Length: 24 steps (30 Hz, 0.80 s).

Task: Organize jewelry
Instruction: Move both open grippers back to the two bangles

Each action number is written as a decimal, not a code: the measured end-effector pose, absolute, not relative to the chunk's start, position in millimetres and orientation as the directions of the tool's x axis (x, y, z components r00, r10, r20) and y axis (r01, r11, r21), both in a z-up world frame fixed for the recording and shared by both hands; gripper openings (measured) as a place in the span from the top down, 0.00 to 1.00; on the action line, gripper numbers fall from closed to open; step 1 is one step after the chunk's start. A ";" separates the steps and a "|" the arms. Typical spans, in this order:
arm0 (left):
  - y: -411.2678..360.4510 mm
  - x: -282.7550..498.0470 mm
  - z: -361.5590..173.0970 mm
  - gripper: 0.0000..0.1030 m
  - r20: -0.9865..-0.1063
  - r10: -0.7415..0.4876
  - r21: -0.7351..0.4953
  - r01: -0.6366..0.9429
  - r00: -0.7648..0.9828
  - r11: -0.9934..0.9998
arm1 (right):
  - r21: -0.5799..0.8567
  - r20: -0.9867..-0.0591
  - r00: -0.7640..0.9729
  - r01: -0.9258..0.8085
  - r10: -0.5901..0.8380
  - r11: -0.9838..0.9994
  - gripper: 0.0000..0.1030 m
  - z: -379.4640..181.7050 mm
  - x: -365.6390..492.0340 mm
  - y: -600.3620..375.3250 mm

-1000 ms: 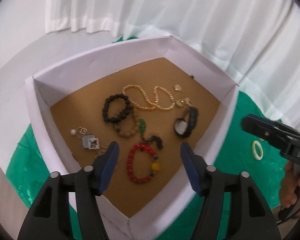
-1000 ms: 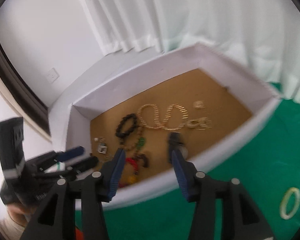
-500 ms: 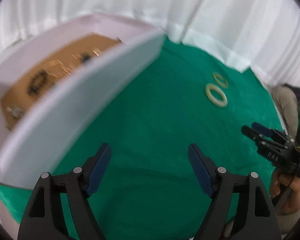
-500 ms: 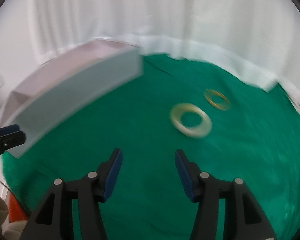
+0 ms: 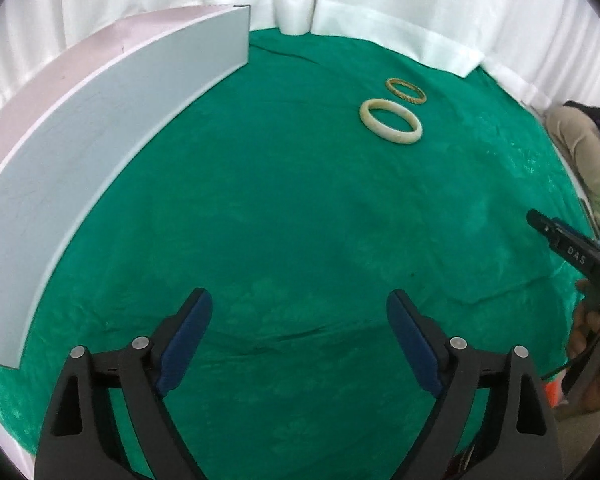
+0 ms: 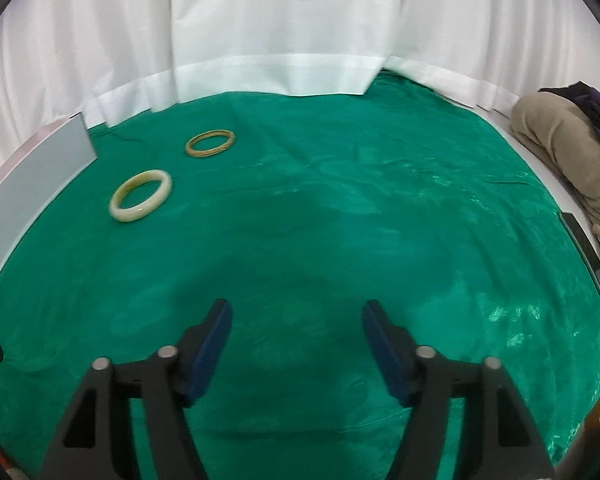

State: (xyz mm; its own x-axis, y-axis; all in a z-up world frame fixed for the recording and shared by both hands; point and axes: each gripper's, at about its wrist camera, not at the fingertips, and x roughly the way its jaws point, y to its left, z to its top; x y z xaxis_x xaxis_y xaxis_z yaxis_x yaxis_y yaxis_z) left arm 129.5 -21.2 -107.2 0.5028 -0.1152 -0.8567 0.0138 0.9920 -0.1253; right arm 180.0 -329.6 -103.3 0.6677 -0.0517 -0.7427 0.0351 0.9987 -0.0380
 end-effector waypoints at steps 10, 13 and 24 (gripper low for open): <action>-51.7 159.0 -105.2 0.12 -0.857 -0.089 -0.045 0.098 0.508 0.994 | 0.010 -0.754 0.657 0.049 -0.025 0.999 0.32 -121.6 180.8 -342.6; -64.4 178.2 -97.9 0.11 -0.844 -0.098 -0.018 0.155 0.527 0.988 | 0.007 -0.749 0.662 0.049 -0.027 0.999 0.31 -124.3 179.1 -342.1; -102.7 263.1 -101.2 0.08 -0.849 -0.210 -0.079 0.276 0.484 0.958 | -0.035 -0.749 0.661 0.032 -0.047 0.999 0.22 -127.8 179.2 -334.8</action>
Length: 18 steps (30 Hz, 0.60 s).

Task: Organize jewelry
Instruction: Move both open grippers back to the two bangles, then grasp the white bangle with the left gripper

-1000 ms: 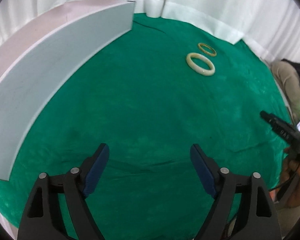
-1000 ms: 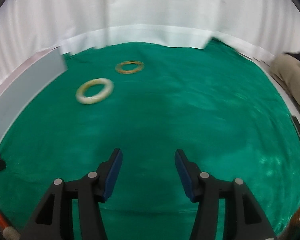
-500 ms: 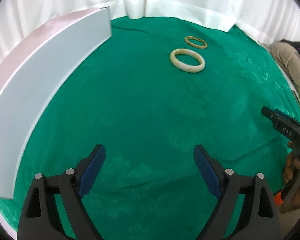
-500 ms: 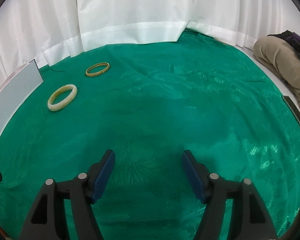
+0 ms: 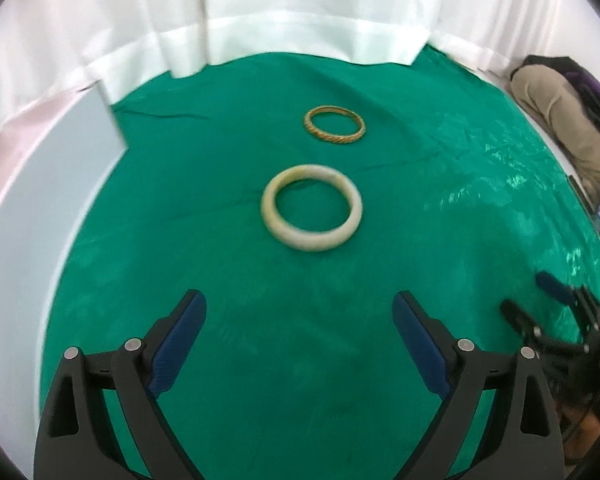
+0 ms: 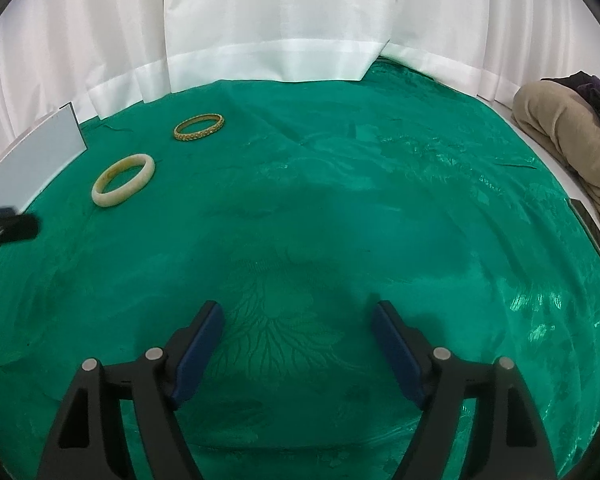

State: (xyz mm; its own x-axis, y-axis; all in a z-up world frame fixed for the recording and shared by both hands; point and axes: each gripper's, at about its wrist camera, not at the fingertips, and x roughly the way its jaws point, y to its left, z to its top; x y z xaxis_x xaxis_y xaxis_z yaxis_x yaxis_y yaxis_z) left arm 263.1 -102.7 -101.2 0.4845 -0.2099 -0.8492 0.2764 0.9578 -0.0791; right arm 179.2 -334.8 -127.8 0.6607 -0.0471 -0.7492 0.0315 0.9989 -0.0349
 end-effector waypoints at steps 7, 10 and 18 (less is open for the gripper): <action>-127.5 319.0 -120.6 0.08 -0.884 -0.217 -0.105 0.276 0.414 0.955 | -0.035 -0.749 0.661 0.031 -0.047 0.999 0.22 -127.7 179.6 -335.4; -129.5 338.1 -130.7 0.08 -0.891 -0.228 -0.138 0.243 0.393 0.960 | -0.035 -0.749 0.661 0.031 -0.047 0.999 0.22 -127.5 179.1 -335.8; -149.8 347.2 -144.5 0.01 -0.894 -0.143 -0.018 0.284 0.425 0.959 | -0.031 -0.747 0.663 0.032 -0.044 0.999 0.22 -127.2 177.8 -334.7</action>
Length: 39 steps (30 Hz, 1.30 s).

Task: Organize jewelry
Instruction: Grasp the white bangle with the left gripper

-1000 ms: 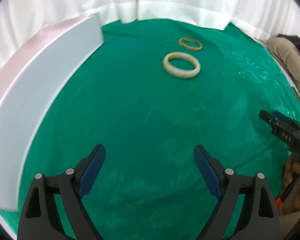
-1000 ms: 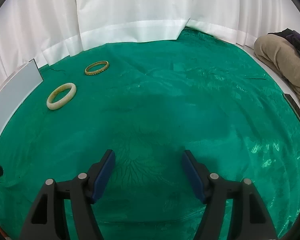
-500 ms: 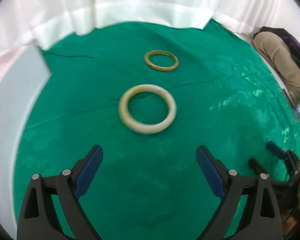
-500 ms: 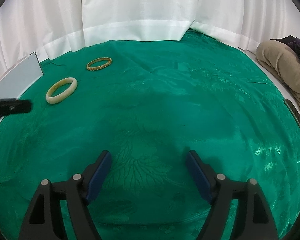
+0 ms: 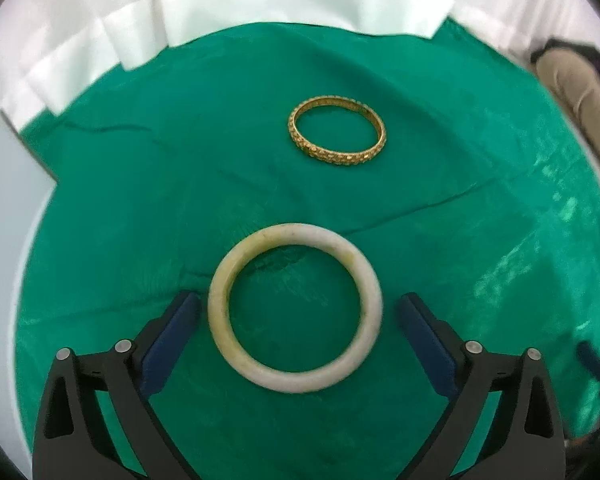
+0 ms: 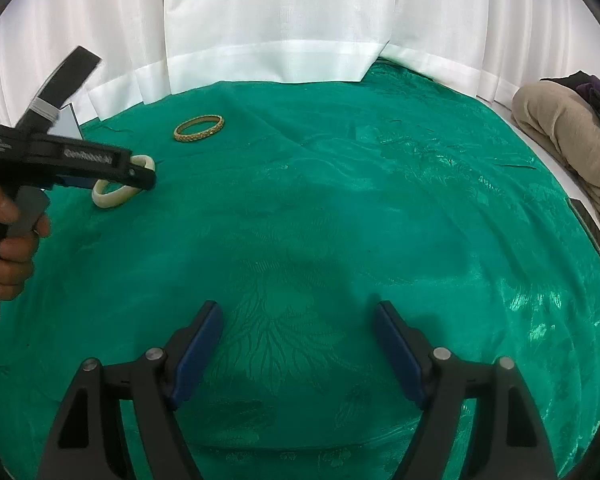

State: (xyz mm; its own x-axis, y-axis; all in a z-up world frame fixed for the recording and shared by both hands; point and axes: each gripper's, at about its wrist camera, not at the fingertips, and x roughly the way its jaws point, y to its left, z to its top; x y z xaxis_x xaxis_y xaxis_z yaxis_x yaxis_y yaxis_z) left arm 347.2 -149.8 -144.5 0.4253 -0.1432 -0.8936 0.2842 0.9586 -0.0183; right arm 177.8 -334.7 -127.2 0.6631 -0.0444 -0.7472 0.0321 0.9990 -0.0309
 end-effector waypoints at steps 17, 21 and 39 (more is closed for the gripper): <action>-97.6 304.2 -130.3 0.21 -0.868 -0.102 -0.019 0.175 0.485 0.984 | -0.033 -0.747 0.663 0.032 -0.046 0.999 0.22 -126.3 176.9 -332.9; -66.2 274.1 -120.8 0.21 -0.859 -0.096 -0.024 0.149 0.502 0.989 | -0.037 -0.748 0.662 0.033 -0.049 0.999 0.22 -126.6 177.8 -332.0; 39.7 176.0 -145.6 0.05 -0.851 0.021 -0.014 -0.063 0.524 0.998 | 0.135 -0.790 0.578 -0.161 0.204 0.978 0.22 -63.2 249.1 -300.9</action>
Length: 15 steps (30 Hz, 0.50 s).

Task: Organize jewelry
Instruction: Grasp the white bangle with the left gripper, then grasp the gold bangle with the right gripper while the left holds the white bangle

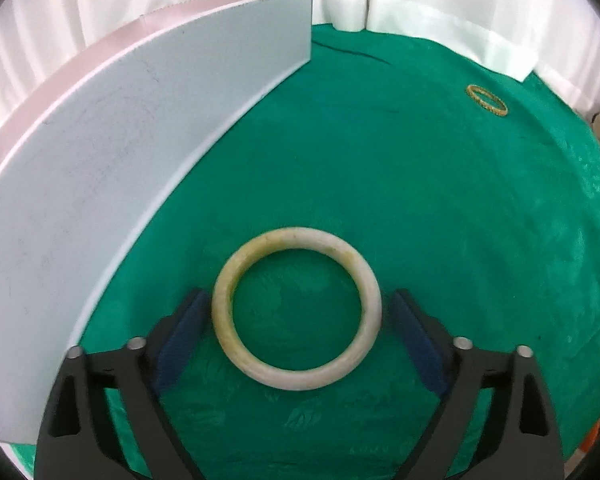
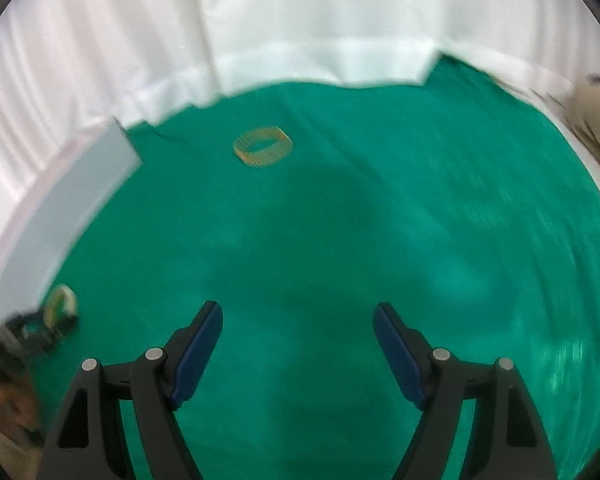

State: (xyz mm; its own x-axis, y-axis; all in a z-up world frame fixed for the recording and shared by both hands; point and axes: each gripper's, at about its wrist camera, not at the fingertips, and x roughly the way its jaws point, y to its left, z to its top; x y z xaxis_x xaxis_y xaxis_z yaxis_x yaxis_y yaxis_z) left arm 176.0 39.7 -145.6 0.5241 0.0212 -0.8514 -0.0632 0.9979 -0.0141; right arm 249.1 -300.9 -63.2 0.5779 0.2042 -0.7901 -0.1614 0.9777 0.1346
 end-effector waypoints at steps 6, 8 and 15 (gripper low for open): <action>35.7 166.4 -151.7 0.02 -0.826 0.026 -0.021 -0.077 0.563 0.997 | 0.074 -0.806 0.569 -0.180 0.165 0.981 0.22 -81.2 359.8 -263.0; 34.0 166.5 -151.1 0.02 -0.826 0.027 -0.021 -0.078 0.563 0.997 | 0.025 -0.830 0.547 -0.162 0.111 0.986 0.22 -99.5 391.5 -250.6; 38.8 153.6 -148.7 0.02 -0.821 0.028 -0.021 -0.081 0.570 0.997 | -0.053 -0.844 0.535 -0.024 -0.032 0.998 0.20 -125.3 429.8 -229.2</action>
